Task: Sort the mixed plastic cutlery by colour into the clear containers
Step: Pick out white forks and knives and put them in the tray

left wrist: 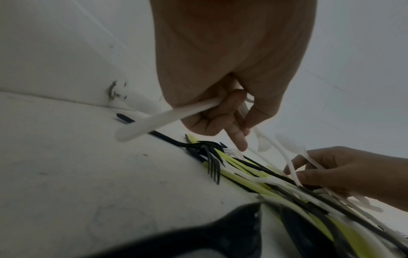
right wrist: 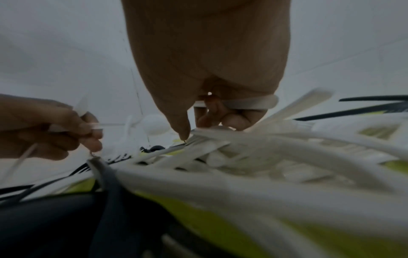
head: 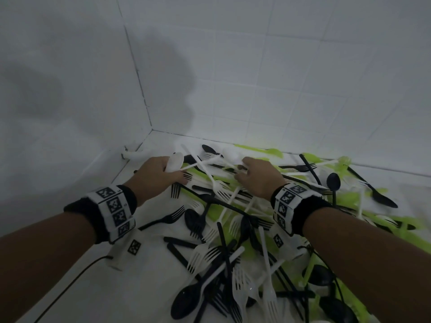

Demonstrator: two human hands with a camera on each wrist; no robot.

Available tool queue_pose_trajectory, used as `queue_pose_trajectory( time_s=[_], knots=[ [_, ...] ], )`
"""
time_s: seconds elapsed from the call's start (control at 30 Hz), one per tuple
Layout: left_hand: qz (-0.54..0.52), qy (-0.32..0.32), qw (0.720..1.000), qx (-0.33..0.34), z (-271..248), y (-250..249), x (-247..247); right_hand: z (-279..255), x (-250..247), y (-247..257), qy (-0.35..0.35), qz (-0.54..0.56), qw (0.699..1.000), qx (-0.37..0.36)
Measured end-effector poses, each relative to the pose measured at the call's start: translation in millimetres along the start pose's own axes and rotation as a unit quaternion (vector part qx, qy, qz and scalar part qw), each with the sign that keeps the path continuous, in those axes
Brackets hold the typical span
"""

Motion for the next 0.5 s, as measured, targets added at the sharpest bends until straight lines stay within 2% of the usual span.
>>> queue_pose_trajectory(
  time_s=[0.17,0.33,0.5],
  knots=[
    [0.036,0.002,0.999,0.023,-3,-7,-2,-1,-4,2,-0.029,0.051,0.998,0.035],
    [-0.006,0.03,0.999,0.035,-9,-16,4,-1,-15,-3,-0.07,0.159,0.98,0.099],
    [-0.01,0.024,0.999,0.035,-15,-13,11,-11,-18,3,-0.079,0.172,0.978,0.086]
  ],
)
Point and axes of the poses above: each hand's wrist, its own z-axis towards the middle knuckle, its own x-axis out of the palm, y = z × x, the point moved 1 cm from there along z, towards the middle knuckle, and after that the axes turned 1 degree about -z, right-handed, at the moved point
